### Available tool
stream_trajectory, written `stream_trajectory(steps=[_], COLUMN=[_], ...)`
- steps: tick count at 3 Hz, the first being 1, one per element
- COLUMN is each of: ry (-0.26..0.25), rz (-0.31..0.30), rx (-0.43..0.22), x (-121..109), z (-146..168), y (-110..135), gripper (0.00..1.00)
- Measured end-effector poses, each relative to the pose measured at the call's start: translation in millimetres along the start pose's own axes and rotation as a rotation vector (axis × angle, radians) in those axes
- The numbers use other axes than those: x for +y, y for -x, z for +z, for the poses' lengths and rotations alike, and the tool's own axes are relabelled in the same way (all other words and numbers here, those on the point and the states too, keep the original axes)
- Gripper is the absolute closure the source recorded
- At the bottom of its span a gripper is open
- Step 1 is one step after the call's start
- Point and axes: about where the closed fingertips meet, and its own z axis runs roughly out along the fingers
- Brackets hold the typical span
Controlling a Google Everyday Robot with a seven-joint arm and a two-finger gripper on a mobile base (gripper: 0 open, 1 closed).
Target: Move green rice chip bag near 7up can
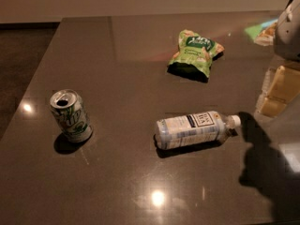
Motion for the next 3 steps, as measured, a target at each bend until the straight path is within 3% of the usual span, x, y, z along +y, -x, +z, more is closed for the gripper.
stream_trajectory(steps=[1, 3], ry=[-0.006, 0.010], rz=[0.004, 0.102], rx=[-0.004, 0.000], x=[-1, -20], z=[0, 18], y=[2, 24], gripper=[0.00, 0.00])
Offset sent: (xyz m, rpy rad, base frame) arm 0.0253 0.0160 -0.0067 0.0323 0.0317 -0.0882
